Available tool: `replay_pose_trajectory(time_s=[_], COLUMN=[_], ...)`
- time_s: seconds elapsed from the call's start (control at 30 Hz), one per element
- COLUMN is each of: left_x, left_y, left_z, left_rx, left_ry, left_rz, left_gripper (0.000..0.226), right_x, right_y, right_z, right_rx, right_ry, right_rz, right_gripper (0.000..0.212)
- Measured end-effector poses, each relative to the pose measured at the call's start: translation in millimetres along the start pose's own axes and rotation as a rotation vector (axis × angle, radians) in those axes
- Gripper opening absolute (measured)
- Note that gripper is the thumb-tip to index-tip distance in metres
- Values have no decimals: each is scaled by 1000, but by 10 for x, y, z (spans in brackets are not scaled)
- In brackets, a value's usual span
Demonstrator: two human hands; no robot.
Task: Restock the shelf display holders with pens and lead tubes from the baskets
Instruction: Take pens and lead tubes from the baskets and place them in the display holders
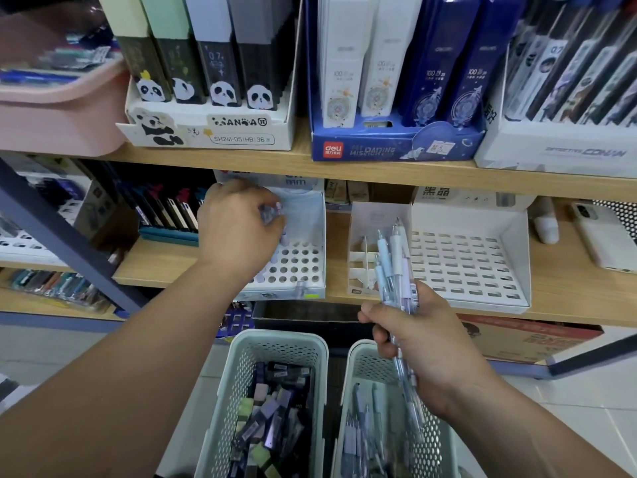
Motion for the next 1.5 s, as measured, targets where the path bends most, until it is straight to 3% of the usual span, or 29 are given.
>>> replay_pose_trajectory(time_s=[0.53,0.7,0.93,1.0,1.07,1.17,1.5], left_x=[77,-6,-319,-338,-342,-335,-87], left_y=[117,21,-355,-255,-34,126,54], left_z=[-46,-6,289,454,728,1027,1094], left_rx=[3,-40,-91,113,381,565,507], left_ry=[-108,-55,158,25,-270,-511,-773], left_rz=[-192,-147,17,333,681,873,1119], left_gripper=[17,31,16,14,13,10,19], right_x=[29,8,-13,-11,-3,-8,42], right_y=[278,323,405,463,553,703,668], right_z=[67,82,120,159,212,303,323], right_rx=[81,109,198,234,280,366,278], right_ry=[-2,52,93,85,77,74,87], right_rz=[-30,-108,-132,-127,-119,-110,-99], right_gripper=[23,25,30,29,28,24,24])
Point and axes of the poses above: each hand's wrist, its own z-axis away from the middle knuckle, its own y-axis out of the palm, x = y × z, the point moved 10 cm from there along -z, towards the middle knuckle, and after that the axes turned 6 degrees about -x, right-handed, at the moved point
